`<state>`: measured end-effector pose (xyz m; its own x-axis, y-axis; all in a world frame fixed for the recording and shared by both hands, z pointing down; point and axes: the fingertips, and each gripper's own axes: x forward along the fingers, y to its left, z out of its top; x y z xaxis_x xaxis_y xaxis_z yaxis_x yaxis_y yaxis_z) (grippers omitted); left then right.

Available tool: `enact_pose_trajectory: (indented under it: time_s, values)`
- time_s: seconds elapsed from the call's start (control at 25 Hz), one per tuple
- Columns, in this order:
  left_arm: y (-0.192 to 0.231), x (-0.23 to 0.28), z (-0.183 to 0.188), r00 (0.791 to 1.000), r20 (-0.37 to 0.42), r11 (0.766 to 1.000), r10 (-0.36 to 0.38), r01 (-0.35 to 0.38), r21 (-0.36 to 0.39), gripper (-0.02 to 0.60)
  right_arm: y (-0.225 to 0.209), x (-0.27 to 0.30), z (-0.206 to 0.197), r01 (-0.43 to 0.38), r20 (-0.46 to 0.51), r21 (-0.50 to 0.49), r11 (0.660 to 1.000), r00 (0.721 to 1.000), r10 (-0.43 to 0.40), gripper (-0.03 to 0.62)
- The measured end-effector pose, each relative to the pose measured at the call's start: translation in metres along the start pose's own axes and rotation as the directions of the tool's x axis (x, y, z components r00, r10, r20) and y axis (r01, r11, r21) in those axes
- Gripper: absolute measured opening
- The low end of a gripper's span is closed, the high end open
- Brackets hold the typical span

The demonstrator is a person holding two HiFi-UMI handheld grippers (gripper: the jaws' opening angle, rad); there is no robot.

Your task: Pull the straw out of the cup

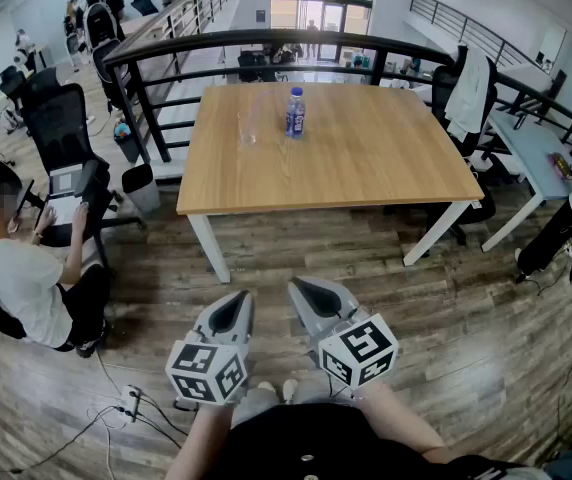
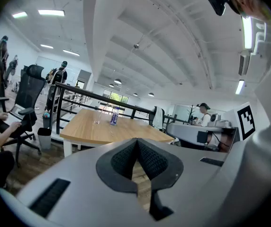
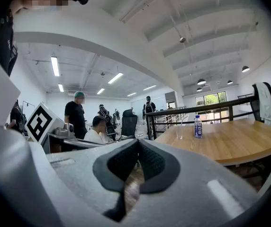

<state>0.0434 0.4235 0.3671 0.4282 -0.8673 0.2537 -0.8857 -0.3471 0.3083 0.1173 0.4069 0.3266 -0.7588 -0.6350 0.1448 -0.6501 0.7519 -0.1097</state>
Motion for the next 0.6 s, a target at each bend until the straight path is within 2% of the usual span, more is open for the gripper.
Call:
enact_pose_trajectory:
  time_s: [0.36, 0.6]
  values:
    - [0.024, -0.009, 0.000, 0.999, 0.008, 0.999, 0.046, -0.046, 0.003, 0.015, 0.012, -0.001, -0.013, -0.009, -0.035, -0.015, 1.000, 0.999, 0.009, -0.002]
    - [0.017, -0.011, 0.008, 1.000, 0.011, 0.999, 0.002, -0.002, 0.039, 0.015, 0.015, -0.001, -0.005, -0.015, 0.016, 0.022, 1.000, 1.000, 0.015, -0.002]
